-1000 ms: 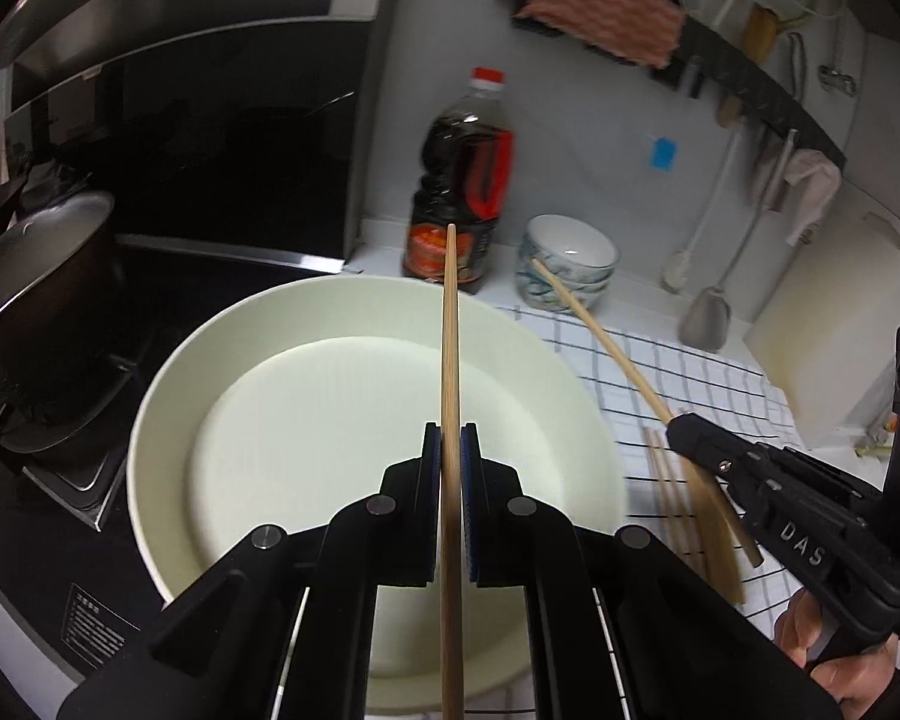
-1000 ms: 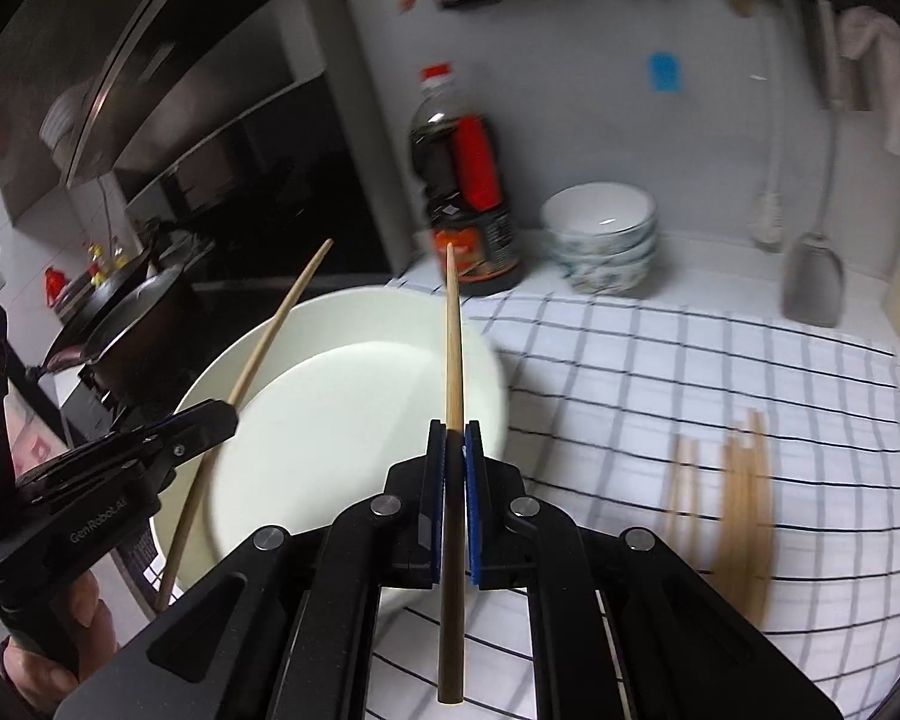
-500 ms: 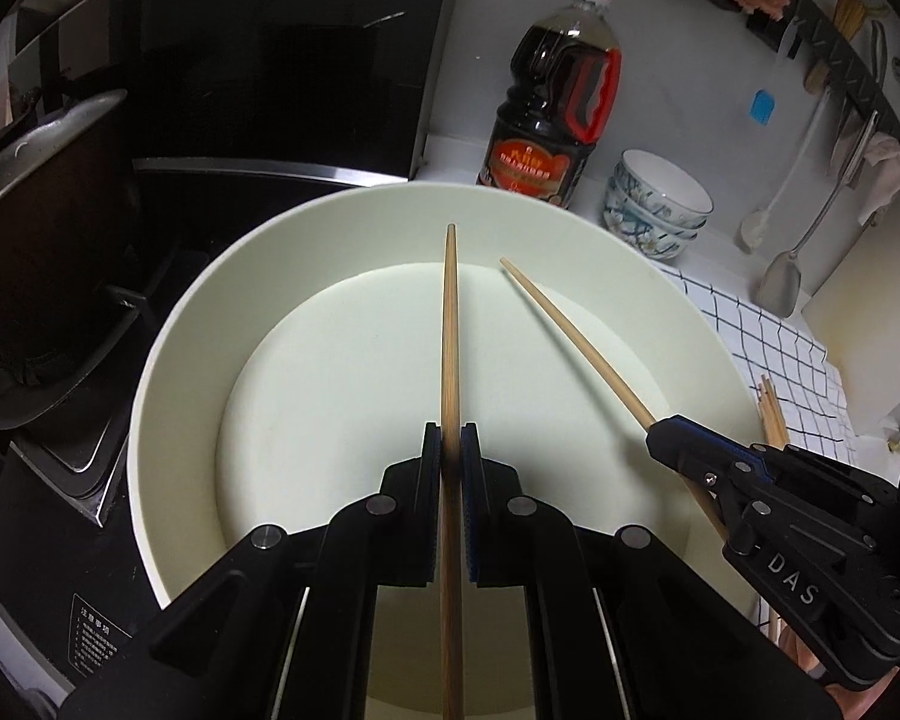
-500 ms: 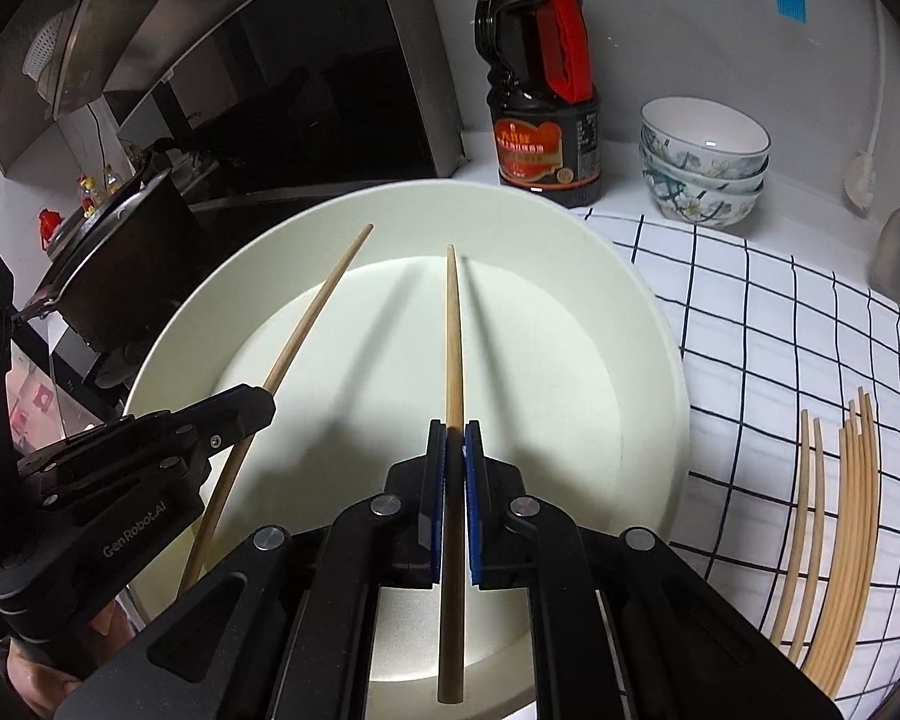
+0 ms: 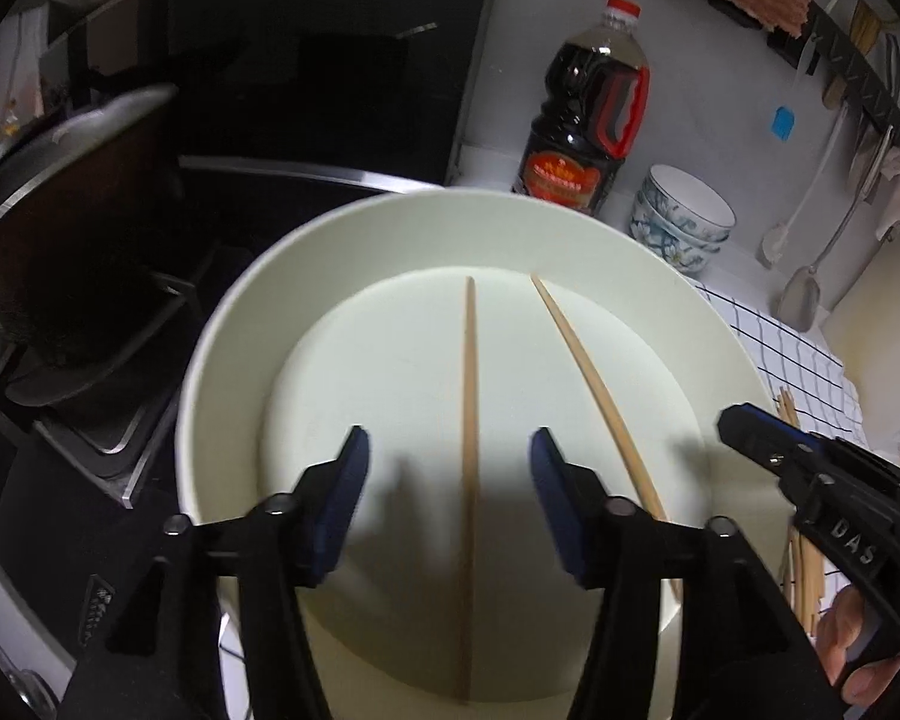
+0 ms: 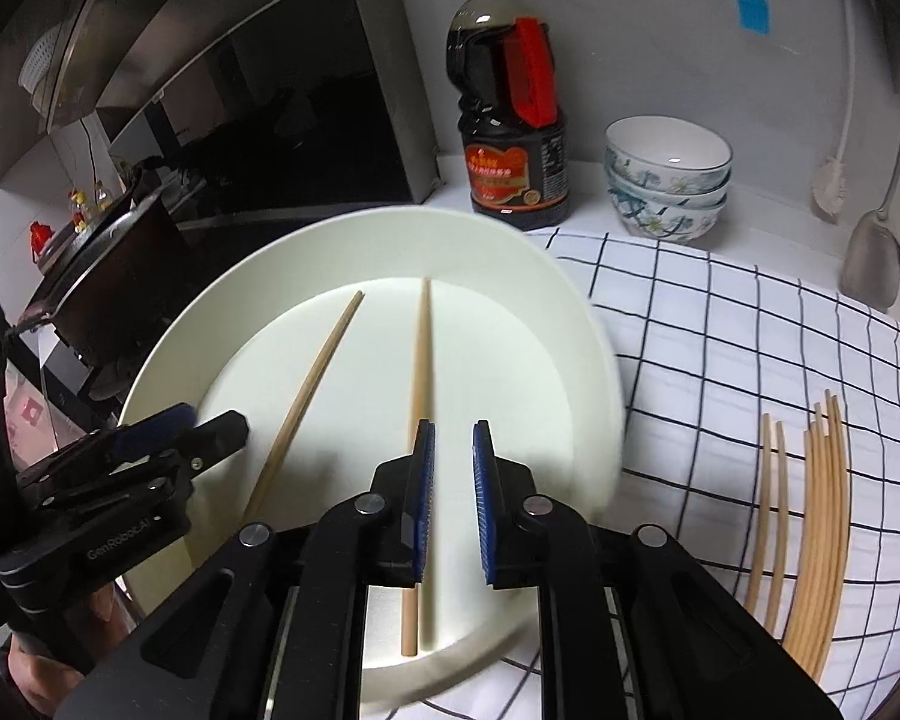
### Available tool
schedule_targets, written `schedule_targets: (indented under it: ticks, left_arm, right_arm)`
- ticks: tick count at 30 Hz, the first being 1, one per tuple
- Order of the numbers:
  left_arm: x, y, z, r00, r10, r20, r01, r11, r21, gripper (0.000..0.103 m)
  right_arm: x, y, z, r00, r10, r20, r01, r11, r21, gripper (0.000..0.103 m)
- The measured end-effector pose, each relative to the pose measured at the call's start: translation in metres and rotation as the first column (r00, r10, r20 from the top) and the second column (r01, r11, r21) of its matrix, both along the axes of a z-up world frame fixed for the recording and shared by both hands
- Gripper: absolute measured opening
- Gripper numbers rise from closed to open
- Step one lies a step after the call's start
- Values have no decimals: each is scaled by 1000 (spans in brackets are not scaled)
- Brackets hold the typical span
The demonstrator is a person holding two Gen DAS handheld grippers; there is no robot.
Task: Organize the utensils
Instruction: 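Open both tools to drop the chopsticks into the bowl, then move both open tools back over the row of chopsticks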
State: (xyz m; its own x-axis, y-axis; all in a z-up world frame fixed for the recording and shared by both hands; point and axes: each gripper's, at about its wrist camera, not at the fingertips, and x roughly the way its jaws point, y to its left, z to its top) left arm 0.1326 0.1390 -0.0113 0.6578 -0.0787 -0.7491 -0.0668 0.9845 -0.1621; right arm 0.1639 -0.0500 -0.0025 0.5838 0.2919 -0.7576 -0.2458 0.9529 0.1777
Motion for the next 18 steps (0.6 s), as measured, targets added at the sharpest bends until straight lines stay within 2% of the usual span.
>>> schedule_targets:
  ticks: [3, 7, 9, 10, 13, 18]
  left_arm:
    - [-8, -1, 8, 1000, 9, 24, -9, 1000, 3, 65]
    - [-20, -11, 17, 999, 4, 40, -4, 1000, 1, 72]
    - [-27, -20, 19, 999, -6, 49, 6, 1000, 5, 76]
    - [-31, -25, 20, 999, -13, 51, 12, 1000, 6, 78]
    - [-41, -43, 20, 998, -36, 52, 36, 999, 4, 81]
    - [-55, -74, 20, 996, -70, 49, 71, 998, 1, 86]
  right_arm:
    - [-8, -14, 9, 1000, -16, 24, 16, 1000, 3, 22]
    - [-25, -41, 21, 997, -45, 58, 45, 999, 1, 25]
    - [-33, -53, 25, 996, -58, 71, 59, 998, -5, 35]
    - [-39, -63, 27, 994, -70, 81, 71, 997, -9, 36]
    - [-52, -87, 28, 991, -106, 87, 108, 994, -18, 38]
    - [-69, -128, 22, 983, -165, 78, 167, 986, -23, 51]
